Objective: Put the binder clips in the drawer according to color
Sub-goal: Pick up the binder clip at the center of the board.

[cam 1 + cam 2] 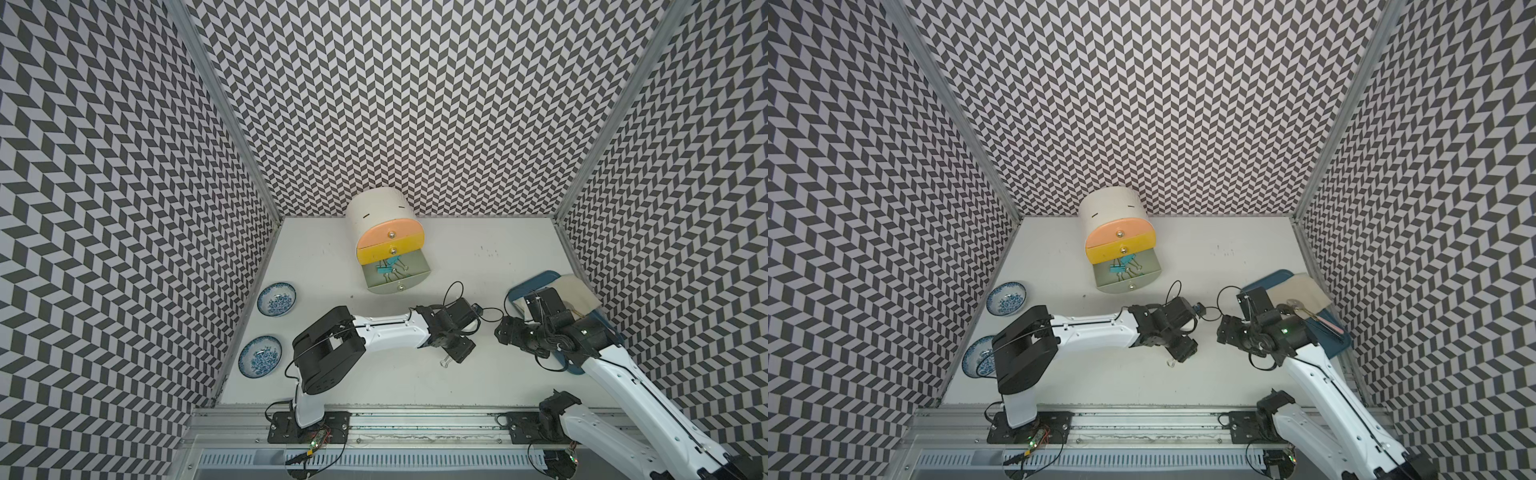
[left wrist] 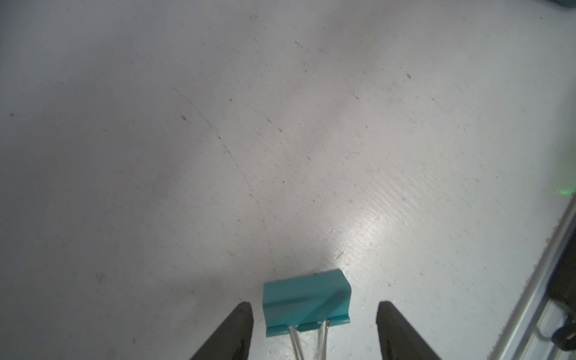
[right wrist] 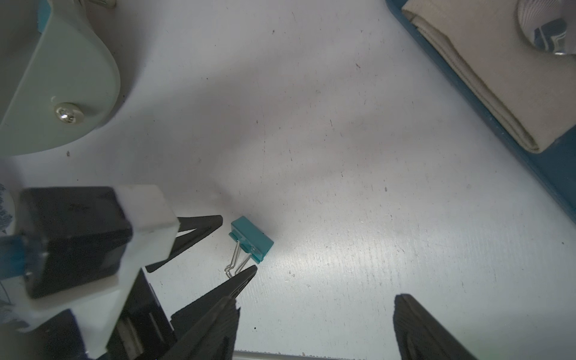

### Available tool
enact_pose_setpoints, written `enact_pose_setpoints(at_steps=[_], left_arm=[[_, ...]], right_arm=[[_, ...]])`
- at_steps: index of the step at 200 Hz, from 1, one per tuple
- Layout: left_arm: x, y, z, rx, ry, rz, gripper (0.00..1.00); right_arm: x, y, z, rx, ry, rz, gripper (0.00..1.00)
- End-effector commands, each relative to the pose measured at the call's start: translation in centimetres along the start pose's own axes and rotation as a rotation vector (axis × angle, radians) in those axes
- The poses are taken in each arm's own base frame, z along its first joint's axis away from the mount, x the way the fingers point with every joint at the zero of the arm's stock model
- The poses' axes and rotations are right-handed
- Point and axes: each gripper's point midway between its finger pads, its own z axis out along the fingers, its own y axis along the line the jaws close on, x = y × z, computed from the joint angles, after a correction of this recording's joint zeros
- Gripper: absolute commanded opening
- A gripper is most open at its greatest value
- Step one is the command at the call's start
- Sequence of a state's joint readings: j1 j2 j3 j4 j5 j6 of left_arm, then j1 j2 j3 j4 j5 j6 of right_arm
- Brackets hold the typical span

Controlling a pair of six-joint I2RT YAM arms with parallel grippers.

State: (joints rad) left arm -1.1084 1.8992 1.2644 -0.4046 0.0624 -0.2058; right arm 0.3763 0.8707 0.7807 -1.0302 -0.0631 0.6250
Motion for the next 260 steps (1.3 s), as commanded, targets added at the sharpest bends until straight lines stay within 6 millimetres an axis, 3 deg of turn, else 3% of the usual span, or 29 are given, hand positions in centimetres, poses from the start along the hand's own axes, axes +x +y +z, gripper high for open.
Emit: enact_pose_setpoints(at_steps=[1, 59, 137, 173, 218, 260], left_arm=[[-1.2, 0.0, 0.5, -0.030, -0.021, 0.032, 0.67], [0.4, 0.8, 2.0, -0.075, 0.025, 0.024, 0.67], [2.2, 0.4, 3.2, -0.078, 0.059, 0.019, 0.66], [2.7, 0.7, 3.6, -0.103, 0.071, 0.012, 0.62], [2.2, 1.1, 2.9, -0.133, 0.059, 0.006, 0.46], [0.8, 1.6, 0.6, -0.151, 0.030, -0.004, 0.41]], right_arm=[[0.6, -0.4, 0.0, 0.007, 0.017, -0.002, 0.81], [0.8, -0.5, -0.2, 0.007, 0.019, -0.016, 0.80], [0.4, -0.7, -0.4, 0.018, 0.000, -0.028, 0.79], [0.2, -0.7, -0.5, 0.023, -0.012, -0.036, 0.79], [0.1, -0.7, -0.4, 0.021, -0.014, -0.041, 0.79], [-0.7, 0.0, -0.3, -0.003, -0.042, -0.044, 0.79]])
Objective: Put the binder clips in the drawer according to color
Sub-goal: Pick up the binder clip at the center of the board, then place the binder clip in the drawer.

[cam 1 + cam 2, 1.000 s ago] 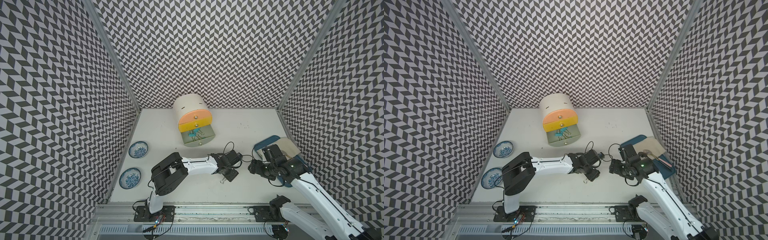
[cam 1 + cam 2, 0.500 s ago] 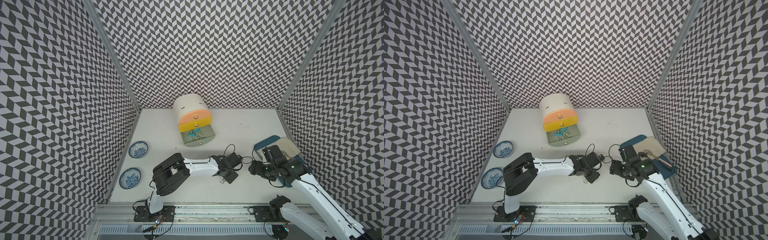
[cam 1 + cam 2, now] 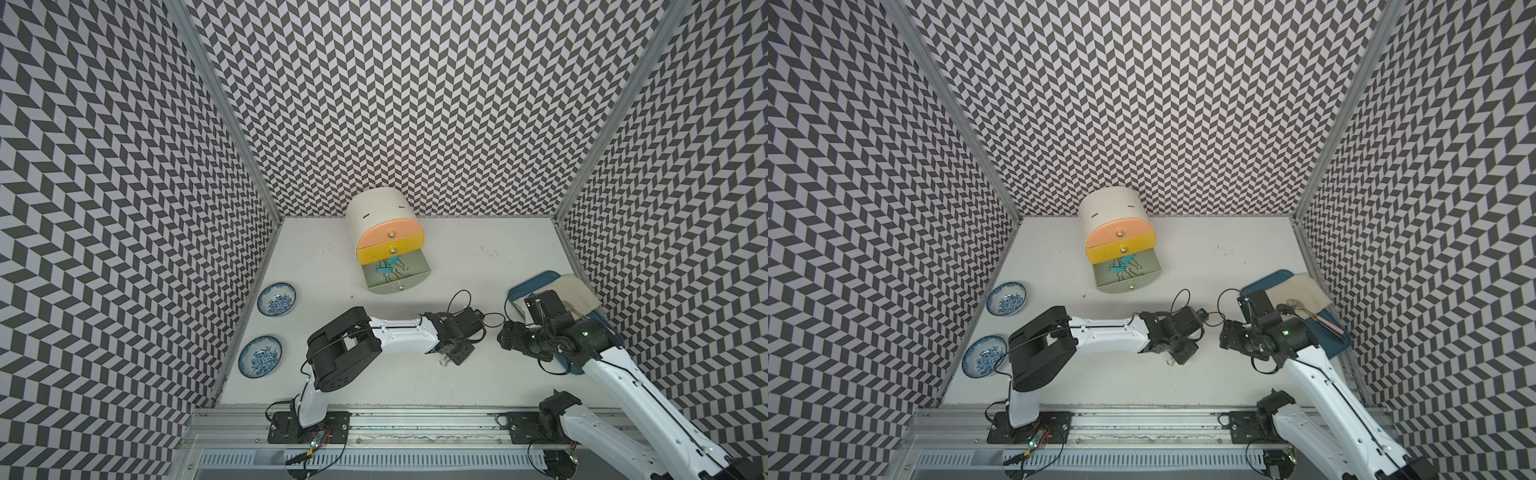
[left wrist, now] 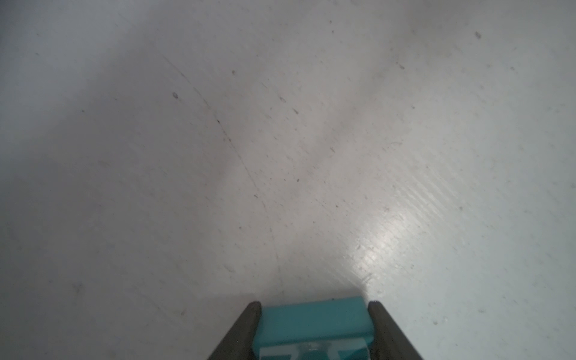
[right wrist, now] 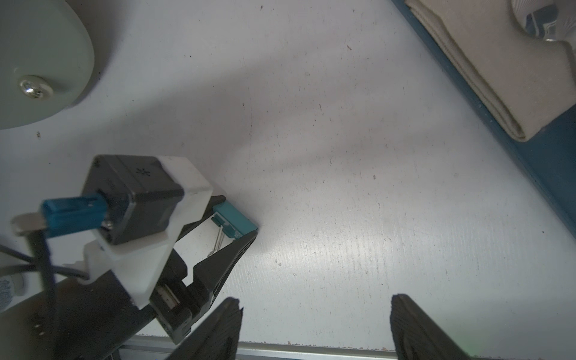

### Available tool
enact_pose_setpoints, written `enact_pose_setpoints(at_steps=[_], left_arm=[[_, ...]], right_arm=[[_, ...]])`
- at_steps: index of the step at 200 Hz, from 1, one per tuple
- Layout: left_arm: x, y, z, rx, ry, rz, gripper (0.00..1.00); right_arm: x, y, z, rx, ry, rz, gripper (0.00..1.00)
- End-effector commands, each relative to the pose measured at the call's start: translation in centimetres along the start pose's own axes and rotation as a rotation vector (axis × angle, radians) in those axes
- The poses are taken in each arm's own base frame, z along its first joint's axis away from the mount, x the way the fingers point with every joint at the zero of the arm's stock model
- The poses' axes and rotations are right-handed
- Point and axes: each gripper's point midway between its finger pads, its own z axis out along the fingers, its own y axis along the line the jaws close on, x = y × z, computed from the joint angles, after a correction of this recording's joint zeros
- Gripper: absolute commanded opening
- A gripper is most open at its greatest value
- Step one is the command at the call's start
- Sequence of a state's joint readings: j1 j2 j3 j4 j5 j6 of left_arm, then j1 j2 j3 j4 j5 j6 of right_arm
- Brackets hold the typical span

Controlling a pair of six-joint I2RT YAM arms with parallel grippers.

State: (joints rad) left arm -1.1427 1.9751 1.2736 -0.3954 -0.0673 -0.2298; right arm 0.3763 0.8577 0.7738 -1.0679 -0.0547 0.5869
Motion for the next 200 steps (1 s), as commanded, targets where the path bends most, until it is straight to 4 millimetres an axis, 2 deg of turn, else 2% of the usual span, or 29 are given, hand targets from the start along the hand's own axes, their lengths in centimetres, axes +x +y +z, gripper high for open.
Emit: enact_pose_setpoints(at_steps=[1, 22, 47, 76, 110, 150, 172, 200], left_arm=[[-0.6, 0.8, -1.9, -0.030, -0.004, -0.012, 0.41], [-2.9, 2.0, -4.5, -0.055, -0.059, -0.043, 0.41], [-5.8, 4.7, -8.1, -0.097, -0.138, -0.101, 0.42], [-8.4, 9.2, -11.9, -0.184, -0.219, -0.164, 0.42], [-10.2, 15.7, -14.9, -0.324, -0.278, -0.239, 0.42], [-11.3, 22.7, -17.4, -0.482, -0.338, -0.316, 0.42], [-11.8, 25.0, -17.4, -0.566, -0.353, -0.298, 0.41], [-12.4, 26.6, -16.4, -0.635, -0.341, -0.251, 0.41]], right_arm=[[-1.5, 0.7, -0.3, -0.028, -0.062, -0.007, 0.79], [-1.8, 1.5, 0.1, -0.055, -0.060, -0.011, 0.79], [-2.6, 2.6, 0.7, -0.085, -0.054, -0.024, 0.78], [-3.7, 4.2, 1.3, -0.117, -0.027, -0.048, 0.77], [-5.4, 6.3, 1.5, -0.169, -0.030, -0.074, 0.77], [-7.2, 8.3, 1.3, -0.215, -0.042, -0.098, 0.76], [-7.6, 8.6, 1.3, -0.217, -0.045, -0.108, 0.76], [-7.7, 8.4, 1.6, -0.200, -0.042, -0.116, 0.76]])
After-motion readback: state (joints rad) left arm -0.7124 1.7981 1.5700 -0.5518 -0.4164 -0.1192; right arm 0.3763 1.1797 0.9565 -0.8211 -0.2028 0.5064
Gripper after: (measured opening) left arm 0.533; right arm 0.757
